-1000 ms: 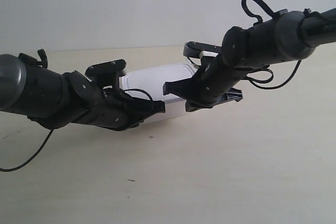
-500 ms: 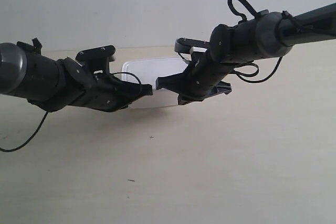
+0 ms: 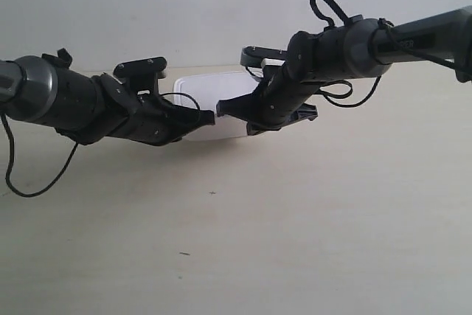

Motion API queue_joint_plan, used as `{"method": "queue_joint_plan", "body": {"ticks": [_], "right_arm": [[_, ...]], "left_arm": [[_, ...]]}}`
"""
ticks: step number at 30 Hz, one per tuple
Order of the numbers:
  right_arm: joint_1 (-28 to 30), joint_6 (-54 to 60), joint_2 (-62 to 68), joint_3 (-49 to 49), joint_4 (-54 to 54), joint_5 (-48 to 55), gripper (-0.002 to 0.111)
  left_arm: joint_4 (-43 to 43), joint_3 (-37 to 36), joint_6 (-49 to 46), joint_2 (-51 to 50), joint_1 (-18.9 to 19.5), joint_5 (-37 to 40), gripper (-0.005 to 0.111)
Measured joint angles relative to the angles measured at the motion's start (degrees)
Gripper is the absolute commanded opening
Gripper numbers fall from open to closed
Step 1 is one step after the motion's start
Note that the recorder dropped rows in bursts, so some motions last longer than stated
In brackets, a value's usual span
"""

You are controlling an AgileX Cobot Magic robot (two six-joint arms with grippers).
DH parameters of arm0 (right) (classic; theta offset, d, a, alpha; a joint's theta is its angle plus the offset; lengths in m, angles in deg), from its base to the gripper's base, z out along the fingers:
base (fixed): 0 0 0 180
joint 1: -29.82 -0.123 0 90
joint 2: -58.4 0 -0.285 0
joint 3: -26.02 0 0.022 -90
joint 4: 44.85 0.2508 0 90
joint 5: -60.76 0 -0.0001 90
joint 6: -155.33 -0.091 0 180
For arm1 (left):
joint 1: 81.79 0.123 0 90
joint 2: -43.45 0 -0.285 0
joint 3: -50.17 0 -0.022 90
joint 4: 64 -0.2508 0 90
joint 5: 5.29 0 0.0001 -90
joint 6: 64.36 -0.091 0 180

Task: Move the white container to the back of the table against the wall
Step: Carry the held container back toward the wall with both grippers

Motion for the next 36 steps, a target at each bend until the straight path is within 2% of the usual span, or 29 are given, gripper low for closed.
{"method": "queue_joint_plan", "body": {"ticks": [19, 36], "right_arm": [[4.0, 1.1, 2.9, -6.4, -0.9, 0.0, 0.0], [4.1, 1.1, 6.9, -11.5, -2.6, -0.8, 0.0]], "left_arm": [[0.0, 10.6, -4.3, -6.8, 0.7, 1.6, 0.0], [-0.8, 19.9, -4.5, -11.8, 3.5, 5.7, 0.0]]}}
